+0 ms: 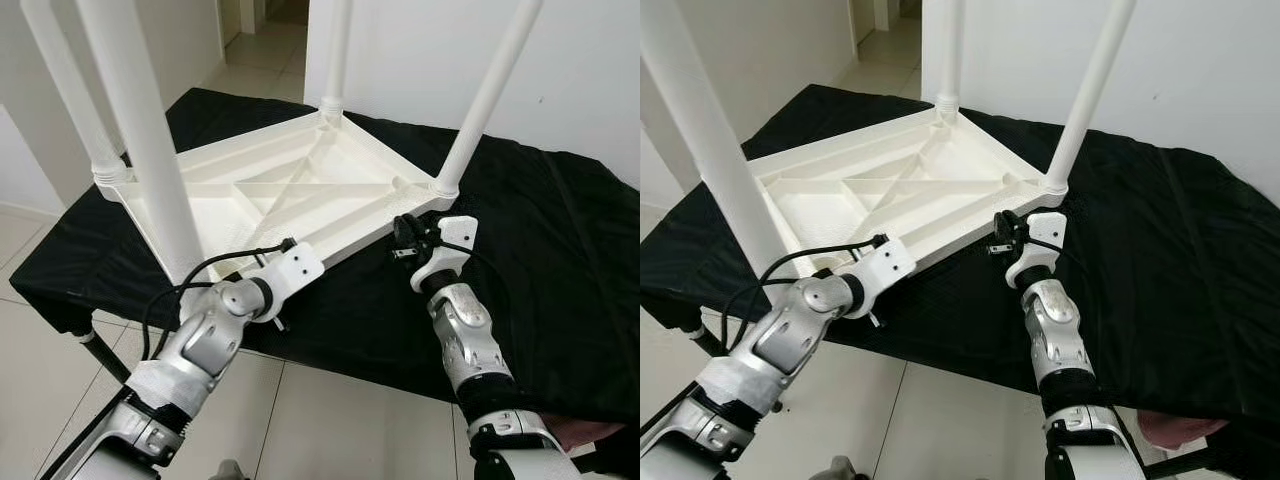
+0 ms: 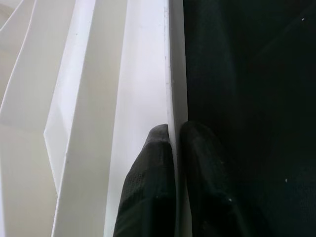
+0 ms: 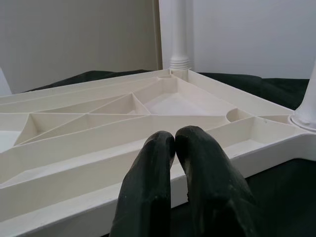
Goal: Building children table
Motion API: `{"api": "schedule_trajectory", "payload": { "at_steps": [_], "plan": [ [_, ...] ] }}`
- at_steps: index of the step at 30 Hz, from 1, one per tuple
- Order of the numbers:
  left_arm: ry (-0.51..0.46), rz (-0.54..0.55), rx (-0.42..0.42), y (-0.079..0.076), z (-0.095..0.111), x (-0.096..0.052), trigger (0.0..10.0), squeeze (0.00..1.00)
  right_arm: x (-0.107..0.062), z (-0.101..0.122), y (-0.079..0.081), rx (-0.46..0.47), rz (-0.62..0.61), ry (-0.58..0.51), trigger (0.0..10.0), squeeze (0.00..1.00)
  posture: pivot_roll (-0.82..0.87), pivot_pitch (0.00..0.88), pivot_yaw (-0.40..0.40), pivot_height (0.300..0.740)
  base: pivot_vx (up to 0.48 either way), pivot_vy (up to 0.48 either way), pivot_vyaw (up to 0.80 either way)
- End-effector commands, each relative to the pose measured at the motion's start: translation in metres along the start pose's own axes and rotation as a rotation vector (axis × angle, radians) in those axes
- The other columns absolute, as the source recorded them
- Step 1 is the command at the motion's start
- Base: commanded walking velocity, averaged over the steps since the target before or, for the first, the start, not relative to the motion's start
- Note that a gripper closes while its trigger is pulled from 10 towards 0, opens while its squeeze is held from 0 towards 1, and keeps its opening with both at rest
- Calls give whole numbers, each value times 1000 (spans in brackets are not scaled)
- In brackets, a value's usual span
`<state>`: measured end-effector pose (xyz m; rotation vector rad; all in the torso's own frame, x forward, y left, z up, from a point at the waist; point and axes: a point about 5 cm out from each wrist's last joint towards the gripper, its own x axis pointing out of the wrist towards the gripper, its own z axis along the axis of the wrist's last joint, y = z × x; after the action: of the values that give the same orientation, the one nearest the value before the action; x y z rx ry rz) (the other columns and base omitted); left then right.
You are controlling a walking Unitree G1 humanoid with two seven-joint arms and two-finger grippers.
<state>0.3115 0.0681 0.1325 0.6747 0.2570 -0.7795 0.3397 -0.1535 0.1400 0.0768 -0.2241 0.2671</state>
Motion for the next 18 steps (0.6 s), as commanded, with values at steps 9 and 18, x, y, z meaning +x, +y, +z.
{"api": "schedule_trajectory", "payload": {
  "at_steps": [9,18],
  "plan": [
    [-232,-76,117,-13,45,0,10000,0,-3,-2,-3,8,-25,8,10000,0,-32,0,-30,740,0,0,0],
    [-347,-70,9,-8,43,-16,10000,1000,-5,-4,-1,11,-22,13,10000,0,-23,0,-36,740,0,0,0]
  ]
}}
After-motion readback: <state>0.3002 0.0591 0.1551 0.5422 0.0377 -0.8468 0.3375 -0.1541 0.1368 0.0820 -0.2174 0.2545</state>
